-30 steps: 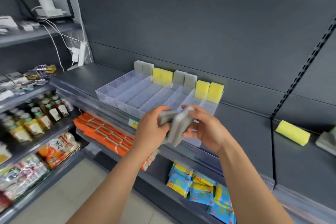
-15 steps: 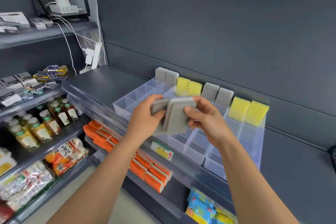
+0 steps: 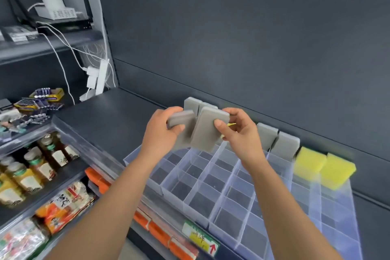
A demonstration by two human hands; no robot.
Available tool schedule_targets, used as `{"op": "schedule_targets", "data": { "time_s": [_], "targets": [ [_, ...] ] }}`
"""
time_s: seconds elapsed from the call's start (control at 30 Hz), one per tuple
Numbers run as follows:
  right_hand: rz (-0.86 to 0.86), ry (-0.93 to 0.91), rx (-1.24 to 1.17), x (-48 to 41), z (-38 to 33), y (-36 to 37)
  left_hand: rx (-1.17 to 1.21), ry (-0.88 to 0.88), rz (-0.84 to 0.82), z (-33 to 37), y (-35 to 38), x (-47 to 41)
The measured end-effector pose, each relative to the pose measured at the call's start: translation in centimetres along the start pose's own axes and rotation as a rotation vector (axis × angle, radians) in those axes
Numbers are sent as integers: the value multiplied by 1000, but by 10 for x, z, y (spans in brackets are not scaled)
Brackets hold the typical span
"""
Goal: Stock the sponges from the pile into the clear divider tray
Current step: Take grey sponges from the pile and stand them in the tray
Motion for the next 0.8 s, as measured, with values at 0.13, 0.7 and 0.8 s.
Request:
{"op": "schedule_targets", "data": {
  "time_s": [0.13, 0.7, 0.8],
  "targets": [
    [87, 7, 58, -25, 7, 5, 2, 9, -8, -16, -7, -33],
    [388, 180, 430, -69, 62, 33, 73, 149, -242, -61, 0, -134],
    [362, 198, 544, -70, 68, 42, 89, 173, -288, -64, 6, -140]
  ]
}}
Point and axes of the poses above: each hand's wrist, its own x-axis away from the middle knuckle, its own y-axis out of the palm, z = x × y, the point moved 10 cm from there along -x, towards the middle knuckle, and after that the axes turned 8 degrees about -z, right-handed, at the moved point
